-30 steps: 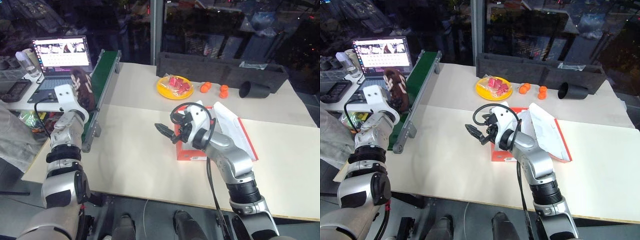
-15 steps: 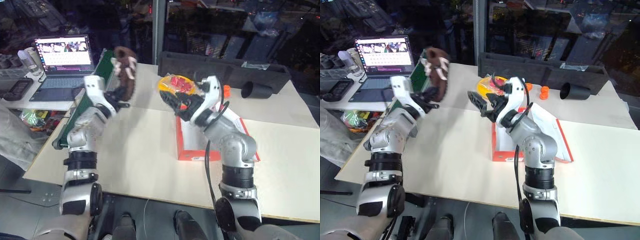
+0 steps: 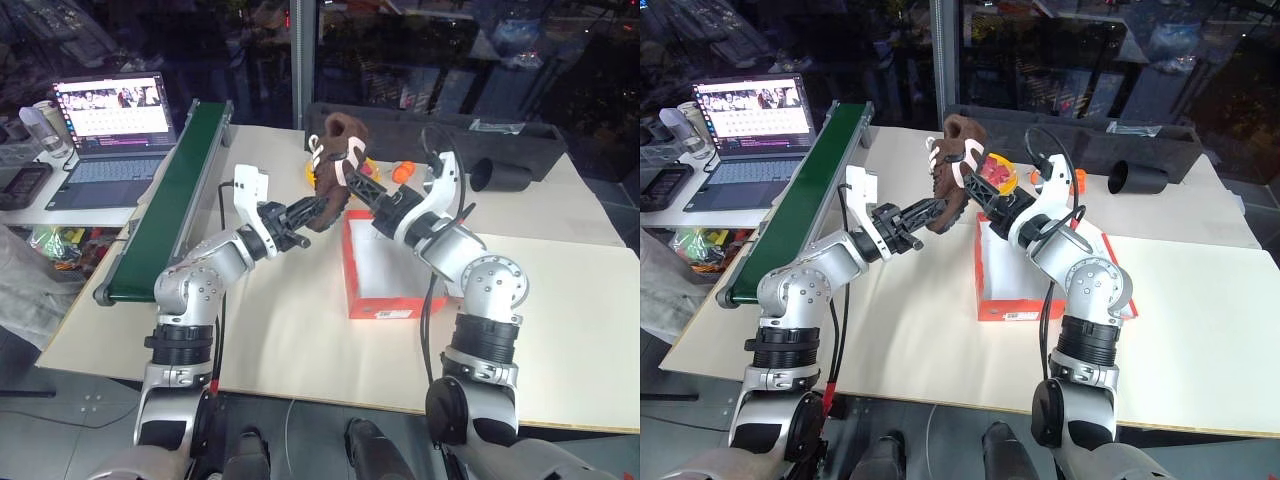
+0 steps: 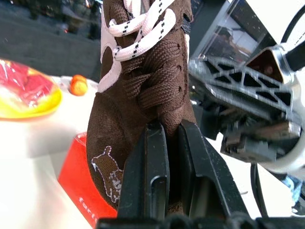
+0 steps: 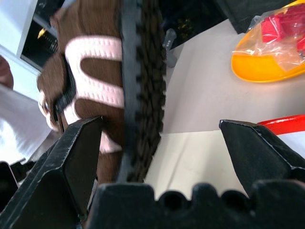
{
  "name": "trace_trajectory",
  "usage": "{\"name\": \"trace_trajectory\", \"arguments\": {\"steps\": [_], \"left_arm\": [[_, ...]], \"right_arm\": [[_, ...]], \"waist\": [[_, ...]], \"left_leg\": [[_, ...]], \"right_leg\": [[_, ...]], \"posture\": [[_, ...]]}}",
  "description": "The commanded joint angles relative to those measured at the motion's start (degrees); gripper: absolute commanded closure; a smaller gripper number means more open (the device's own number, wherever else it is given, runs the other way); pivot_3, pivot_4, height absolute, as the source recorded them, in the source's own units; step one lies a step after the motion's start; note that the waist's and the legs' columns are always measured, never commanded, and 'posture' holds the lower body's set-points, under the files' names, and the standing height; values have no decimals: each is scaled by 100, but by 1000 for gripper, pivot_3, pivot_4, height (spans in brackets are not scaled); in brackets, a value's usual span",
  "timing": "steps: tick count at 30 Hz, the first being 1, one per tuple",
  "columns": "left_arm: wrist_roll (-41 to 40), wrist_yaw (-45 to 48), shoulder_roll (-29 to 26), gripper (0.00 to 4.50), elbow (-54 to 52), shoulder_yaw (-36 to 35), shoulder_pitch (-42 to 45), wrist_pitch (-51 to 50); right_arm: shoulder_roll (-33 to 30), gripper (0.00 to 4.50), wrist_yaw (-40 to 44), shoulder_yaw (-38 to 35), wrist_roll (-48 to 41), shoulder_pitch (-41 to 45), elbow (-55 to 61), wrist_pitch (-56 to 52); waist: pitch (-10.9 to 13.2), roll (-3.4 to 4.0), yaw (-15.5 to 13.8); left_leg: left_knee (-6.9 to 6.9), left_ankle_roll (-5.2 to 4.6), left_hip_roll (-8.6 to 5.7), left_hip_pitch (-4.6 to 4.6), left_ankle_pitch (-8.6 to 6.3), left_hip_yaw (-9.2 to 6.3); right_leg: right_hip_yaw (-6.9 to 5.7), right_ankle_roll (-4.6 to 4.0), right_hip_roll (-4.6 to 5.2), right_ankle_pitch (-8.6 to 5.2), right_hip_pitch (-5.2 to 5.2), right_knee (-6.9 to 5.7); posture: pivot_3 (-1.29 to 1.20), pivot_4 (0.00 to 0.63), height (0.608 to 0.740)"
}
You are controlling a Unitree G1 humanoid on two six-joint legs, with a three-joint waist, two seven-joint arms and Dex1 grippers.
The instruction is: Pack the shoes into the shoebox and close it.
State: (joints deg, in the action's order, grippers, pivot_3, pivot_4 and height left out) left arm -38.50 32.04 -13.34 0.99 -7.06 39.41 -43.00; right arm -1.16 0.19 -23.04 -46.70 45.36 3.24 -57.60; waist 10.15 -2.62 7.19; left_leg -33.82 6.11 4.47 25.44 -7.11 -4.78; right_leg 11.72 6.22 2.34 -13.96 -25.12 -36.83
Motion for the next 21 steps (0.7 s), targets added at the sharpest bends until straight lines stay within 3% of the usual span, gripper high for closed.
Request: {"name": "trace_trajectory", "arguments": {"steps": [1, 6, 7, 8, 13, 14, 19, 21], "left_arm": [[-160, 249, 71, 4493, -252, 172, 73, -40], [-121, 304, 99, 4493, -201, 225, 125, -36], [-119, 309, 107, 4500, -186, 231, 135, -42], [-114, 311, 114, 4500, -175, 236, 138, -43], [-84, 349, 127, 4500, -159, 292, 139, -44], [-87, 352, 130, 4500, -163, 298, 134, -48], [-78, 389, 135, 4500, -187, 324, 116, -56], [-74, 398, 138, 4500, -178, 326, 120, -49]], "right_arm": [[18, 0, -105, -50, -308, 241, 159, 55], [51, 0, -159, -32, -493, 234, 202, 101], [63, 514, -167, -29, -518, 233, 211, 105], [72, 693, -181, -25, -547, 230, 221, 110], [144, 2405, -276, -11, -716, 216, 299, 153], [162, 2931, -301, 1, -740, 211, 314, 162], [277, 4238, -392, 67, -856, 188, 389, 201], [315, 4353, -421, 61, -902, 192, 387, 210]], "waist": [[0, 0, -1], [0, 0, -2], [0, 1, -2], [0, 1, -1], [1, 1, -2], [1, 1, -3], [1, 1, -1], [1, 1, -3]], "left_leg": [[1, 0, 0, 0, 0, 0], [2, 0, 0, 1, 0, 0], [3, 0, 0, 1, 0, 0], [3, 0, 0, 1, 0, 0], [2, 0, 0, 1, 0, 0], [2, 0, 0, 1, 0, 0], [3, 0, 0, 1, 0, 0], [3, 0, 0, 1, 0, 0]], "right_leg": [[0, 0, 0, 0, 0, 0], [0, 0, 0, 0, 0, 3], [0, 0, 0, 0, 0, 3], [0, 0, 0, 0, 0, 3], [0, 0, 0, 0, 0, 3], [0, 0, 0, 0, 0, 3], [0, -1, 0, 0, -1, 3], [0, 0, 0, 0, -1, 4]], "posture": [[0, 150, 740], [0, 150, 740], [0, 150, 740], [0, 150, 740], [0, 150, 740], [0, 150, 740], [0, 150, 740], [0, 150, 740]]}}
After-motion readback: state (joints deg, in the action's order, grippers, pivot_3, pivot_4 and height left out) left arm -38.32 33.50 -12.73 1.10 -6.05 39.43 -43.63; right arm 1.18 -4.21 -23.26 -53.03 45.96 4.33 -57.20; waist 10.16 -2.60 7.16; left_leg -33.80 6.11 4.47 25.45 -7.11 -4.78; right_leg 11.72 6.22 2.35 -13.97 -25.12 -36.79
